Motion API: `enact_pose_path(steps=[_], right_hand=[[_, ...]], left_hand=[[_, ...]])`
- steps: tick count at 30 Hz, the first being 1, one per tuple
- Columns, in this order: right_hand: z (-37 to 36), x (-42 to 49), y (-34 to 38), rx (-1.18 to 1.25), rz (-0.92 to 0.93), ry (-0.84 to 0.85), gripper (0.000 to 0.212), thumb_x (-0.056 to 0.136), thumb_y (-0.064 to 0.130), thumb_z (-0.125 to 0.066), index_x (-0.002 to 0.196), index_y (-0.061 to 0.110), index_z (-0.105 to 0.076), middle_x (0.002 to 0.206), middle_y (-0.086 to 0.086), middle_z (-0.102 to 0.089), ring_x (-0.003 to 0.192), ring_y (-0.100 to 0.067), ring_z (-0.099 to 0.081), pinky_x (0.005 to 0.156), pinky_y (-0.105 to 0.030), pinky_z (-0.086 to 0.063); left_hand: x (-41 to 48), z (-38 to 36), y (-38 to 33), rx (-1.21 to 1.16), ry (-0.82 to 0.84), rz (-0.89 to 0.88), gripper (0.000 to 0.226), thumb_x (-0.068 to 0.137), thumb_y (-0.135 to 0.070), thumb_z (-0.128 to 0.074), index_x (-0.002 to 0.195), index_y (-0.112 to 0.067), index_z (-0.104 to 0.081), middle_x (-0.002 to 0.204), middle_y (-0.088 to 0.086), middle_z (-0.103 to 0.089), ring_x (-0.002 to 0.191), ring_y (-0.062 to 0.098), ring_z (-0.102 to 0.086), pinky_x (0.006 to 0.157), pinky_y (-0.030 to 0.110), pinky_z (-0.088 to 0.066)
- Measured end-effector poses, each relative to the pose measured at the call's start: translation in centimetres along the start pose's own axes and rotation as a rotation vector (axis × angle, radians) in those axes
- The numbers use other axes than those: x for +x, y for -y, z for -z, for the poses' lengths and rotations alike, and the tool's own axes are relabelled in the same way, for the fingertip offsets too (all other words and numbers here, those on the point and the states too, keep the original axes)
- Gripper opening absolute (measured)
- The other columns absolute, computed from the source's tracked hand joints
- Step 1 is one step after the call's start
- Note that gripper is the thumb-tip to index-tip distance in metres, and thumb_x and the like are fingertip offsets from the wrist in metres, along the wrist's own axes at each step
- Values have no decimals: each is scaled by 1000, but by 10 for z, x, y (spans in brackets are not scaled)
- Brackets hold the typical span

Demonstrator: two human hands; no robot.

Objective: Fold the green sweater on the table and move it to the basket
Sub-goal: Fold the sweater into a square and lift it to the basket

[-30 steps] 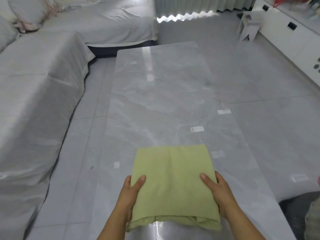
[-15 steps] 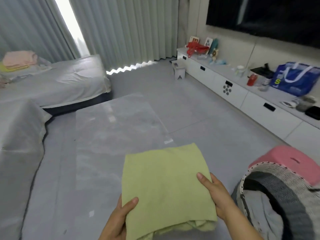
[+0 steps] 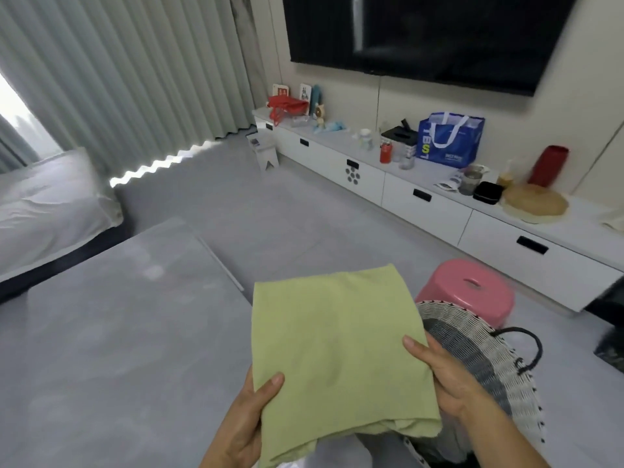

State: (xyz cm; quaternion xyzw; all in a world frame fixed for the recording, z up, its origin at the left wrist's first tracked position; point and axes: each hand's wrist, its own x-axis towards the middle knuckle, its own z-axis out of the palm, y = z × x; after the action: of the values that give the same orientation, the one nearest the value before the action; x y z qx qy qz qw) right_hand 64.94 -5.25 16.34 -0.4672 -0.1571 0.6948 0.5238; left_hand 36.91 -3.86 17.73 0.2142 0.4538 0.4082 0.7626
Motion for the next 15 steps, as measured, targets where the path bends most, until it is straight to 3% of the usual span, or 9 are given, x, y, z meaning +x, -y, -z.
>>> enact_pose_path(steps=[2,7,9,11,15], right_hand=[[38,8,20,-16,-13,-37,78,47,23,-89,117,11,-58,106,-16,-70,87,-29,-69,68,-39,-58],[153,31,61,-49,-26,-182,49,75,17,-71,121,17,-55,111,-14,-68,100,-35,-64,86,-49,-50],[199,39,70,-60,-32,-252,38,82,12,-62,118,21,-55,109,-12,-69,97,-34,-65,79,-46,-53],[233,47,74,-103,-63,-301,34,86,10,-58,118,20,-55,106,-11,-70,92,-31,-67,68,-40,-55],[301,81,62,-137,-151,-350,43,82,11,-62,124,18,-53,109,-11,-68,94,-31,-66,69,-38,-53]], left_hand=[[26,-34,17,28,3,28,49,74,-5,-56,120,-20,-53,111,19,-68,94,38,-67,69,47,-58],[98,-121,80,57,19,184,36,81,-4,-54,113,-20,-57,104,17,-71,86,36,-70,61,41,-58],[131,-146,113,60,34,233,35,80,-1,-54,109,-20,-59,98,16,-73,82,35,-70,59,38,-57],[156,-160,145,92,32,283,50,68,-1,-64,114,-18,-58,102,18,-71,88,37,-68,68,40,-54],[217,-164,213,168,-50,367,89,35,-5,-67,123,-15,-54,109,22,-68,104,44,-58,94,56,-43]])
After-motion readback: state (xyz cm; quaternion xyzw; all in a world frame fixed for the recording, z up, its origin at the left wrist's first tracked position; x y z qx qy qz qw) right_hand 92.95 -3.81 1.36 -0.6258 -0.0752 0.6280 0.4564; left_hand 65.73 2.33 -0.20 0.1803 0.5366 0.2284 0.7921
